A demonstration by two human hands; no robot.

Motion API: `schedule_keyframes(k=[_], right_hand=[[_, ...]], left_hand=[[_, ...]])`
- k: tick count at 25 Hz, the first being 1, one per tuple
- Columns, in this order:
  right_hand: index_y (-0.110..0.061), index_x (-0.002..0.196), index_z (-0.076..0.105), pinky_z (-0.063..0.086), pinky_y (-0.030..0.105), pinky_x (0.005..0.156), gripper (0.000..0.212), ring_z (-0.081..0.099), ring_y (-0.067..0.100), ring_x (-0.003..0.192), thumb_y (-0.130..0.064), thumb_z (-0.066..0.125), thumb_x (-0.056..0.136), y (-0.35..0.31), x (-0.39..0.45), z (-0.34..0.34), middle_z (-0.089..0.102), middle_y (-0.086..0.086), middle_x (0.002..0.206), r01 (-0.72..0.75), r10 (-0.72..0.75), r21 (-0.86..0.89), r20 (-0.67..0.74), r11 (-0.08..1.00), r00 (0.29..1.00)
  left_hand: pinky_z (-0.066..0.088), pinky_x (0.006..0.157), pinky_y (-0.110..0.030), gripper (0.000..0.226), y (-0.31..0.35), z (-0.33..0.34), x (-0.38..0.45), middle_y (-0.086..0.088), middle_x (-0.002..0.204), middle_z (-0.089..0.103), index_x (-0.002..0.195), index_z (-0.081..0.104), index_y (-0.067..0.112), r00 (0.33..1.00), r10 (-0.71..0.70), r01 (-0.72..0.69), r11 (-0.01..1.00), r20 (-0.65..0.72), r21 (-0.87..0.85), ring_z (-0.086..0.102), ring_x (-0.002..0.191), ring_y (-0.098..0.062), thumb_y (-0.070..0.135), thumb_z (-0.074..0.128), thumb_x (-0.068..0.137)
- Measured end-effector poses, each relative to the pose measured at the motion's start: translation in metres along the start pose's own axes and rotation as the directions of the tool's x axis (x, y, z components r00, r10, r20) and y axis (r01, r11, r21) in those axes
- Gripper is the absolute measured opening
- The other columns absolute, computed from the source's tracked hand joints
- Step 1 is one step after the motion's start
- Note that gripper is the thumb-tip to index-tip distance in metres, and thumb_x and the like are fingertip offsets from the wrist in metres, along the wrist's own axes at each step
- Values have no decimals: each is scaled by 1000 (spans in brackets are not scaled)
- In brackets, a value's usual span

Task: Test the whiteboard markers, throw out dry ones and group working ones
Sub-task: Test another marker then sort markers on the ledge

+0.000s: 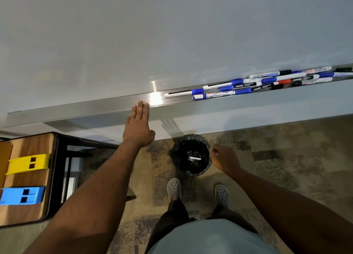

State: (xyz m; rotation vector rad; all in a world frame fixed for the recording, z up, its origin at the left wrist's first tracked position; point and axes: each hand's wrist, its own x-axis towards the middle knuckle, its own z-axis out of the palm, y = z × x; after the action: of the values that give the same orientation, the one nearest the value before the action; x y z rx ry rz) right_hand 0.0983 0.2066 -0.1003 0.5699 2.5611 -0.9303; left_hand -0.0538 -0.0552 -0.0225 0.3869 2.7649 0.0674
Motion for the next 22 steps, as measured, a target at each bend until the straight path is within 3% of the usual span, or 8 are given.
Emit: schedule_keyframes(k=[3,5,7,9,12,15,19,22], right_hand=[[-13,76,63,40,30,53,18,58,23,64,-10,52,90,-46,14,-14,58,2,67,320,-351,-195,-151,927,924],[-7,89,69,49,31,56,13,61,23,68,-6,57,89,-77,31,-25,65,8,77,505,-594,-324,-310,800,742],[-7,93,70,51,29,56,10,63,25,69,-4,65,84,-109,55,-40,67,10,80,518,-674,-439,-378,734,635],[-8,90,69,52,31,55,11,65,29,70,-3,69,80,-137,77,-59,65,11,81,458,-681,-541,-339,706,649],[-7,107,66,52,35,69,20,64,29,88,-7,64,88,-164,94,-81,63,13,98,380,-584,-672,-96,635,806],[-5,114,64,51,38,75,24,62,29,94,-5,60,90,-175,96,-87,60,13,105,359,-529,-734,-1,577,848],[-6,113,62,50,39,77,24,59,29,96,0,53,91,-181,96,-88,59,12,108,429,-589,-720,34,546,807],[-9,117,61,49,36,78,23,58,27,96,-8,55,94,-190,82,-95,63,12,109,573,-743,-607,-44,551,668]], left_hand=[[3,118,-42,99,0,0,0,-6,158,-24,151,-17,18,1000,-8,8,1000,3,-6,-17,146,-26,25,59,88],[3,118,-41,99,0,-1,0,-5,158,-24,151,-17,18,1000,-11,11,1000,4,-13,-18,146,-25,21,59,88],[2,118,-40,99,1,-2,0,-5,158,-24,151,-17,19,1000,-18,18,999,12,-28,-18,146,-25,17,58,87],[2,118,-40,98,2,-3,0,-5,158,-24,151,-17,19,1000,-25,25,999,19,-36,-19,146,-24,14,57,87],[1,117,-40,98,1,-1,1,-4,157,-26,151,-18,19,999,-30,30,999,10,-44,-20,145,-24,13,56,86],[2,117,-40,98,0,1,2,-4,157,-26,151,-18,20,1000,-27,28,998,10,-59,-20,145,-24,11,55,86],[6,118,-41,98,0,3,2,-2,157,-27,151,-18,20,1000,-31,31,996,5,-81,-20,145,-23,10,55,86],[7,118,-41,99,0,2,2,-2,156,-28,150,-19,21,999,-36,36,996,11,-82,-20,145,-23,8,54,85]])
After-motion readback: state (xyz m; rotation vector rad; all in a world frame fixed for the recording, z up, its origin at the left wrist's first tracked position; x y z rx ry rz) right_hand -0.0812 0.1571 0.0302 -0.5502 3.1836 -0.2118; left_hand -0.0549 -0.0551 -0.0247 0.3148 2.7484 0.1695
